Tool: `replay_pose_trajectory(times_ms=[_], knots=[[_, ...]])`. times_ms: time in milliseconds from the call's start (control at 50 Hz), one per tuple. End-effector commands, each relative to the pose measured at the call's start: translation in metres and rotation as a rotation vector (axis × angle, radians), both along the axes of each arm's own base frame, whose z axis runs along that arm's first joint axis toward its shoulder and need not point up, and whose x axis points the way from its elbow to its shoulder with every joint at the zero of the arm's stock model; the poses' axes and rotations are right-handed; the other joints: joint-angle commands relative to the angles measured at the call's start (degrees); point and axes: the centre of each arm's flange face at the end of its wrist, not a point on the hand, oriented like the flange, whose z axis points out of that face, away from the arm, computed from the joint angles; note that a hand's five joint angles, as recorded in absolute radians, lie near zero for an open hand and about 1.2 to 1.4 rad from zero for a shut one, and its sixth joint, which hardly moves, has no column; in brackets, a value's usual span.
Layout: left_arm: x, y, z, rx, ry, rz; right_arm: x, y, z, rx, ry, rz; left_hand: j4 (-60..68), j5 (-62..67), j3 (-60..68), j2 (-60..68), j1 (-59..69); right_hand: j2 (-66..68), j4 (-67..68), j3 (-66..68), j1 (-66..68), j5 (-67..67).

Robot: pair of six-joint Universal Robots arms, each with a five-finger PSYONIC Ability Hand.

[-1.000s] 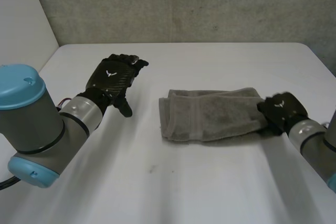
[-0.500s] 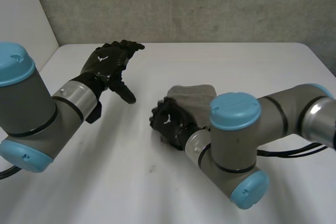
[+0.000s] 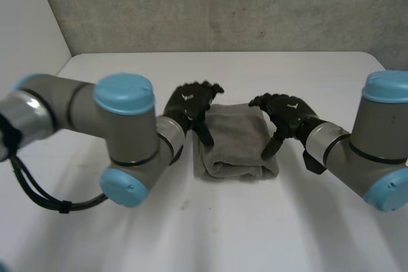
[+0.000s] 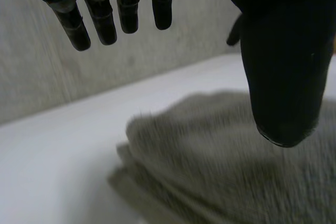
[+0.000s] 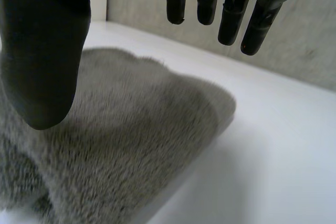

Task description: Fold the towel.

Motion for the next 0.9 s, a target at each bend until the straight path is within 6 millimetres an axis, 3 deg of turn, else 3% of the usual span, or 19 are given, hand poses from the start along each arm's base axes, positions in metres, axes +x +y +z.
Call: replay_pose_trajectory(times_ms=[20, 180, 320, 360, 400, 420, 460, 480, 520, 540, 580, 600, 640, 660, 700, 760, 800, 900], knots=[[-0.003, -0.005, -0.047, 0.079, -0.091, 0.038, 0.009, -0.008, -0.026, 0.075, 0.056, 0.028, -1.31, -1.0, -1.23, -1.2, -1.34, -4.09, -4.76, -3.84, -3.48, -3.47], [-0.001, 0.0, -0.066, 0.116, -0.131, 0.031, 0.012, -0.012, -0.038, 0.014, 0.154, 0.073, -2.15, -1.84, -2.07, -2.04, -2.18, -4.09, -4.76, -3.84, -3.48, -3.47], [-0.002, -0.003, -0.052, 0.087, -0.105, 0.033, 0.013, -0.011, -0.036, 0.001, 0.163, 0.081, -2.15, -1.84, -2.07, -2.04, -2.18, -4.09, -4.76, -3.84, -3.48, -3.47], [-0.002, -0.004, -0.041, 0.068, -0.09, 0.035, 0.013, -0.011, -0.032, -0.009, 0.159, 0.082, -2.32, -2.01, -2.24, -2.21, -2.34, -4.09, -4.76, -3.84, -3.48, -3.47], [-0.002, -0.004, -0.012, 0.02, -0.05, 0.038, 0.012, -0.01, -0.01, -0.057, 0.137, 0.079, -2.48, -2.18, -2.41, -2.37, -2.51, -4.09, -4.76, -3.84, -3.48, -3.47], [-0.002, -0.004, -0.012, 0.019, -0.05, 0.038, 0.012, -0.01, -0.01, -0.058, 0.137, 0.079, -2.49, -2.18, -2.41, -2.38, -2.51, -4.09, -4.76, -3.84, -3.48, -3.47], [0.002, -0.004, 0.023, -0.037, -0.004, 0.045, 0.007, -0.009, 0.024, -0.144, 0.108, 0.057, -3.32, -3.02, -3.25, -3.21, -3.35, -4.09, -4.76, -3.84, -3.48, -3.47], [0.002, -0.004, 0.023, -0.037, -0.003, 0.045, 0.007, -0.009, 0.024, -0.145, 0.108, 0.057, -3.33, -3.02, -3.25, -3.22, -3.35, -4.09, -4.76, -3.84, -3.48, -3.47], [0.012, 0.0, 0.061, -0.095, 0.042, 0.058, 0.002, -0.006, 0.053, -0.224, 0.084, 0.016, -3.49, -3.19, -3.42, -3.38, -3.52, -4.09, -4.76, -3.84, -3.48, -3.47], [0.012, 0.0, 0.061, -0.095, 0.043, 0.058, 0.002, -0.006, 0.053, -0.224, 0.084, 0.016, -3.49, -3.19, -3.42, -3.38, -3.52, -4.09, -4.76, -3.84, -3.48, -3.47], [0.034, 0.0, 0.093, -0.134, 0.068, 0.102, -0.011, -0.007, 0.08, -0.293, 0.069, -0.074, -3.66, -3.36, -3.59, -3.55, -3.69, -4.09, -4.76, -3.84, -3.48, -3.47], [0.034, 0.0, 0.094, -0.134, 0.068, 0.103, -0.011, -0.007, 0.08, -0.293, 0.069, -0.075, -3.66, -3.36, -3.59, -3.55, -3.69, -4.09, -4.76, -3.84, -3.48, -3.47], [0.067, -0.007, 0.124, -0.174, 0.088, 0.179, -0.033, -0.009, 0.112, -0.367, 0.066, -0.204, -3.66, -3.36, -3.59, -3.55, -3.69, -4.09, -4.76, -3.84, -3.48, -3.47], [0.068, -0.007, 0.124, -0.174, 0.088, 0.18, -0.033, -0.009, 0.113, -0.368, 0.066, -0.205, -3.66, -3.36, -3.59, -3.55, -3.69, -4.09, -4.76, -3.84, -3.48, -3.47], [0.096, -0.008, 0.146, -0.216, 0.098, 0.246, -0.05, -0.005, 0.138, -0.422, 0.063, -0.298, -3.66, -3.36, -3.59, -3.55, -3.69, -4.09, -4.76, -3.84, -3.48, -3.47], [0.108, -0.009, 0.155, -0.237, 0.105, 0.277, -0.055, 0.0, 0.145, -0.427, 0.068, -0.319, -3.66, -3.36, -3.59, -3.55, -3.69, -4.09, -4.76, -3.84, -3.48, -3.47], [0.127, -0.007, 0.165, -0.259, 0.114, 0.321, -0.062, 0.007, 0.151, -0.41, 0.075, -0.332, -3.66, -3.36, -3.59, -3.55, -3.69, -4.09, -4.76, -3.84, -3.48, -3.47], [0.138, -0.005, 0.16, -0.241, 0.1, 0.343, -0.067, 0.009, 0.148, -0.378, 0.092, -0.345, -3.66, -3.36, -3.59, -3.55, -3.69, -4.09, -4.76, -3.84, -3.48, -3.47]])
